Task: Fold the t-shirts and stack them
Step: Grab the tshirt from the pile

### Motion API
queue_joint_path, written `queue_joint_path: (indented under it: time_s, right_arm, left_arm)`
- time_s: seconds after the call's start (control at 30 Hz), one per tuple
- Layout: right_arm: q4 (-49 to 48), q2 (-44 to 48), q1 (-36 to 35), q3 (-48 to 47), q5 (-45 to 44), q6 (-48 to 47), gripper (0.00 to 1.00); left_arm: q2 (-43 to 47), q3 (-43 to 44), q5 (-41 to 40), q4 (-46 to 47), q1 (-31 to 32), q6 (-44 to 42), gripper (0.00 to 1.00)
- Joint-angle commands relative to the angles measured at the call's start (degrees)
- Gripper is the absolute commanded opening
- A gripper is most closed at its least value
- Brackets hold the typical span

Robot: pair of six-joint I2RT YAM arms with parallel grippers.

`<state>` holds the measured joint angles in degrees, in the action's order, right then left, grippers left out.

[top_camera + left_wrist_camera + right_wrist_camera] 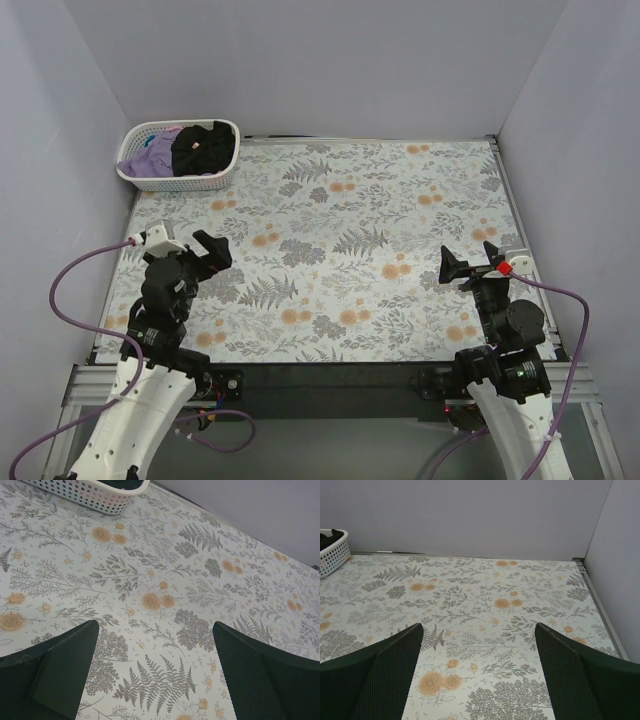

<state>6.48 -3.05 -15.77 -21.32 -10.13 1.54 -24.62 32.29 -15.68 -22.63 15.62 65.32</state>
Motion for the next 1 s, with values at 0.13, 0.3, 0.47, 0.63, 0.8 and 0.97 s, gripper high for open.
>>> queue_joint_path:
  time_s: [0.13,0.3,0.47,0.63,0.8,0.97]
  right_arm:
    - [-1.2,0.9,-0.1,-1.7,-0.6,0.2,0.99]
    - [-1.6,-0.2,-0.1,-1.6,2.1,0.3,0.98]
    - [-1.9,0.6,-0.1,-0.9,2.6,0.7,0.98]
    - [-2.4,1.4,-0.2,-0.3,2.2,0.7,0.98]
    - [-2.5,1.1,-0.3,-0.1,2.0,0.7,0.98]
    - [-2.4,0.2,-0.3,0.1,2.6,0.7,0.98]
  left_arm:
    - [-7.4,-0.3,-0.8,6.0,0.2,-1.2,0.98]
    - [-28.5,8.3,-6.4,11.5,-0.1,-0.5,0.98]
    - [-51.7,25.9,-8.7,9.9,-4.9,1.5,0.97]
    - [-72.8,44.7,-11.6,11.6,-8.4,0.8,0.93]
    - [-87.2,58.6,-13.0,11.7,-12.0,1.2,0.89]
    - [-98.6,69.6,-12.5,13.3,-15.3,0.9,0.85]
